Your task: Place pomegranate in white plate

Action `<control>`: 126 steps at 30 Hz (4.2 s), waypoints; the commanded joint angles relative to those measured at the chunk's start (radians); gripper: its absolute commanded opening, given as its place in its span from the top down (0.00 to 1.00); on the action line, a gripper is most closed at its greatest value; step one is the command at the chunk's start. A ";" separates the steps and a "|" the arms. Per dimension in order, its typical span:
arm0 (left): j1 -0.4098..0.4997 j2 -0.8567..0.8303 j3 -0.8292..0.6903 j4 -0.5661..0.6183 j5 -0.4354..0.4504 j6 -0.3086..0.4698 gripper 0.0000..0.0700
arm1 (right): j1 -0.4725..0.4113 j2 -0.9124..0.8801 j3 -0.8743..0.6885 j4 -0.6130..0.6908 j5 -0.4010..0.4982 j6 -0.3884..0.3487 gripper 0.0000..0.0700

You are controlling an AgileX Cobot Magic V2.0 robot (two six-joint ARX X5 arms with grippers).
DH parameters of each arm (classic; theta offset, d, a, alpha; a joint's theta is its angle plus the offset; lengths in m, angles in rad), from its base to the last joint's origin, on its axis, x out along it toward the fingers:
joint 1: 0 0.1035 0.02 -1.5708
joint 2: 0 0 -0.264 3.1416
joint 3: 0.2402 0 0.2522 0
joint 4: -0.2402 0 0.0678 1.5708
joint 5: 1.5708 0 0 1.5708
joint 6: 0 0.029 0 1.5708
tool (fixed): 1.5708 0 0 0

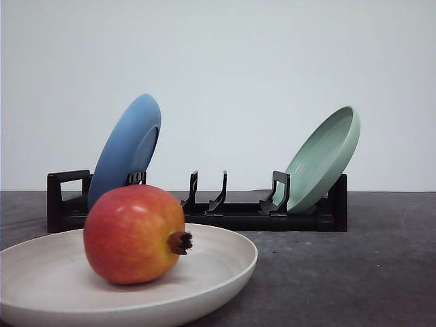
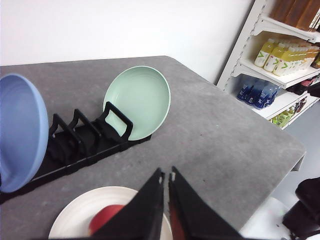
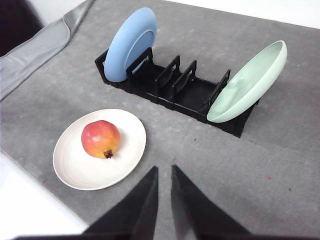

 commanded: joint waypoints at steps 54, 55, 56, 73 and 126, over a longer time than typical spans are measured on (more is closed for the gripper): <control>1.155 -0.401 -0.890 0.537 0.309 0.351 1.00 | 0.011 0.006 0.013 0.010 0.003 -0.012 0.94; 1.155 -0.401 -0.890 0.537 0.309 0.351 1.00 | 0.011 0.006 0.013 0.010 0.003 -0.012 0.94; 1.155 -0.401 -0.890 0.537 0.309 0.351 1.00 | 0.011 0.006 0.013 0.010 0.003 -0.012 0.94; 1.155 -0.401 -0.890 0.537 0.309 0.351 1.00 | -0.078 0.005 0.004 0.012 -0.002 -0.093 0.94; 1.155 -0.401 -0.890 0.537 0.309 0.351 1.00 | -0.934 -0.504 -1.168 0.984 -0.195 -0.401 0.94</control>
